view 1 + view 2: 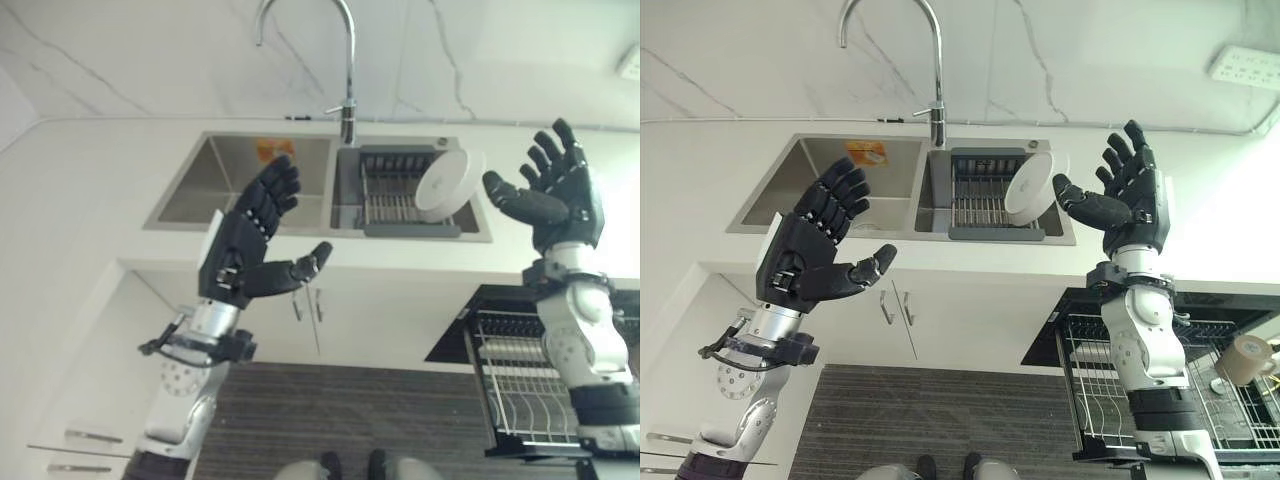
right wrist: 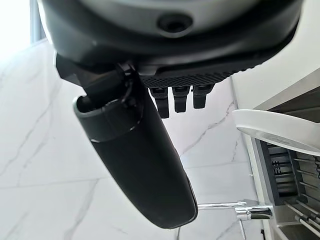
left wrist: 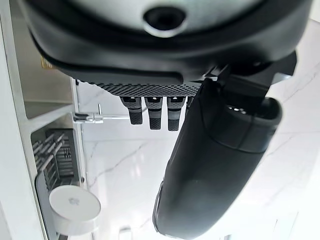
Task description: Place the dishes in the dishwasher.
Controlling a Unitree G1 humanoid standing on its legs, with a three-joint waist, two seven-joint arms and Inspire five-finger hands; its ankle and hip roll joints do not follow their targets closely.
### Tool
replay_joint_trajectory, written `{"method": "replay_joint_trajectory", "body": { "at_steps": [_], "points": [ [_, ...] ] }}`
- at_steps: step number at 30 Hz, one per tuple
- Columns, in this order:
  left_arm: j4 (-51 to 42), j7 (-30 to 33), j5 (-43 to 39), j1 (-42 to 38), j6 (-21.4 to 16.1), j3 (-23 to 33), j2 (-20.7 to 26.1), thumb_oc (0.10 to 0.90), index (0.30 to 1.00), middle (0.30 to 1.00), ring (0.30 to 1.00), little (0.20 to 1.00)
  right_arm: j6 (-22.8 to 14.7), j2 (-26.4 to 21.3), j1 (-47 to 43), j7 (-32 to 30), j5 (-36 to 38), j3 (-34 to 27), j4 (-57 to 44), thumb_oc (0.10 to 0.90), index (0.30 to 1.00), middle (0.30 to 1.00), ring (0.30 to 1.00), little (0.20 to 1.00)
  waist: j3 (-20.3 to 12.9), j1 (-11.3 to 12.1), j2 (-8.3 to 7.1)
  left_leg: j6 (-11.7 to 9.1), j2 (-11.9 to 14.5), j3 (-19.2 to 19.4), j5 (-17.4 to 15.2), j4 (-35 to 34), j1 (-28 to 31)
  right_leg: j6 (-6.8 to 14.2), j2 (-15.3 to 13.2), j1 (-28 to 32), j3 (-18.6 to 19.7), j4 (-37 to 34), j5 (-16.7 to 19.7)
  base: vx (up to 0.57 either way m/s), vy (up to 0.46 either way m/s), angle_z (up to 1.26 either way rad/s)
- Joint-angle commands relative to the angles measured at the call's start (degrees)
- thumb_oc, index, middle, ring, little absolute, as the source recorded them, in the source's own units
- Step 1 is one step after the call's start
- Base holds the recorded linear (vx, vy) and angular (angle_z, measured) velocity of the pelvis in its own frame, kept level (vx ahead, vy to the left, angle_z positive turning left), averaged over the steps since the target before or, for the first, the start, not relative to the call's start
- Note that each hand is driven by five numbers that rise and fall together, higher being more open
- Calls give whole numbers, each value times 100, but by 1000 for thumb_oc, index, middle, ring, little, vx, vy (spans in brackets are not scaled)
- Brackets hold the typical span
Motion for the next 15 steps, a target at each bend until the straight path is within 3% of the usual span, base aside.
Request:
{"method": "replay_joint_trajectory", "body": {
  "at_steps": [1,15],
  "points": [
    [-343,-29,-186,-368,-570,-6,278,800,900,900,900,900,-500,-572,-804,-172,150,-163,288,800,900,900,900,900,-555,125,-220,-725,503,-406,-686,354,133,647,-218,259,-7,-194,-136,5,16,11],
    [-180,69,-395,-495,-650,-280,544,800,900,900,900,900,-213,-1398,-2080,-26,711,359,2656,800,900,900,900,900,-617,362,-229,-755,443,-543,-642,354,150,642,-277,369,-164,-194,-162,6,14,8]
  ]
}}
